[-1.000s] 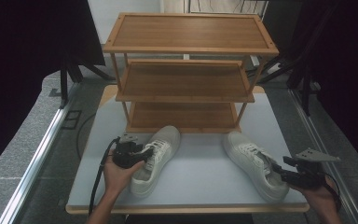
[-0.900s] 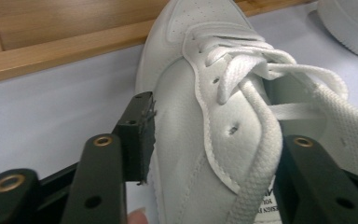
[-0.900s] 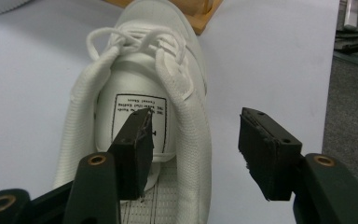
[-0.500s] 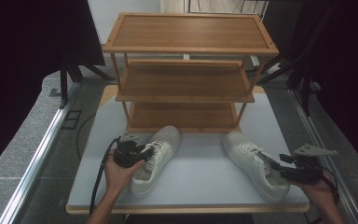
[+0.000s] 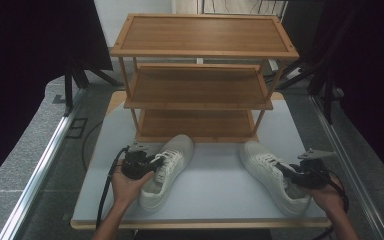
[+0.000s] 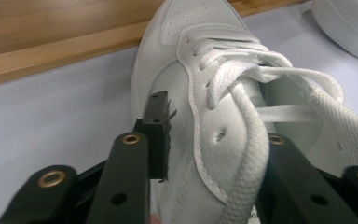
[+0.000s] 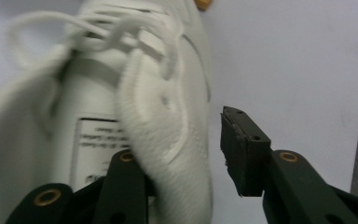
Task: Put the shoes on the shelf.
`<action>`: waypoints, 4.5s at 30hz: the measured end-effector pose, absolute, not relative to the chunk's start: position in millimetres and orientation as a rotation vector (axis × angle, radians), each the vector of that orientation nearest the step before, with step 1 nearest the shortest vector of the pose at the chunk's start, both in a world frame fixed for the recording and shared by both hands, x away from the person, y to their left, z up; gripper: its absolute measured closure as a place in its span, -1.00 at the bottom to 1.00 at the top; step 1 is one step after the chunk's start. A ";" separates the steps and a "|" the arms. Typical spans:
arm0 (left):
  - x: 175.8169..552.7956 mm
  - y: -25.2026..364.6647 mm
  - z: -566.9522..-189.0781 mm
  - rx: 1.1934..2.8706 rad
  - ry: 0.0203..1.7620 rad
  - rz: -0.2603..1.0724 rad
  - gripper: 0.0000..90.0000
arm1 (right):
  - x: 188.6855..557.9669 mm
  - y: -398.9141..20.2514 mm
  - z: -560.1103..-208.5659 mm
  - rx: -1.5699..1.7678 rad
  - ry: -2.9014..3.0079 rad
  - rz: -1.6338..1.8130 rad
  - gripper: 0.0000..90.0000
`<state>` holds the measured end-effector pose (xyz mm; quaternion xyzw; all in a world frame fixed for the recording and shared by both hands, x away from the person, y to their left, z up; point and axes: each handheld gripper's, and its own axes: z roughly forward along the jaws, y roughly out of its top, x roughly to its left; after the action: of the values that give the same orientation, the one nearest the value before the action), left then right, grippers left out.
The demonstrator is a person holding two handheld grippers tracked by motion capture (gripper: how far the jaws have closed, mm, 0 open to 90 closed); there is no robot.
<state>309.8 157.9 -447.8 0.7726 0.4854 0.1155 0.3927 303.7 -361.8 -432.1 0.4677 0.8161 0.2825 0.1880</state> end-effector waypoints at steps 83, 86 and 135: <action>290.6 155.0 -351.6 1.554 1.026 0.131 0.82 | 274.5 -350.8 -377.3 1.370 1.940 1.666 0.87; 293.0 153.9 -350.5 1.554 1.027 0.131 0.82 | 277.7 -345.1 -375.0 1.364 1.946 1.663 0.87; 317.2 148.9 -332.3 1.500 1.036 0.127 0.82 | 308.1 -299.0 -337.8 1.309 1.896 1.739 0.87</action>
<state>317.2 148.9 -332.3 0.6499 0.4491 0.0552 0.6107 308.1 -299.0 -337.8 0.4499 0.6515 0.5974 0.1272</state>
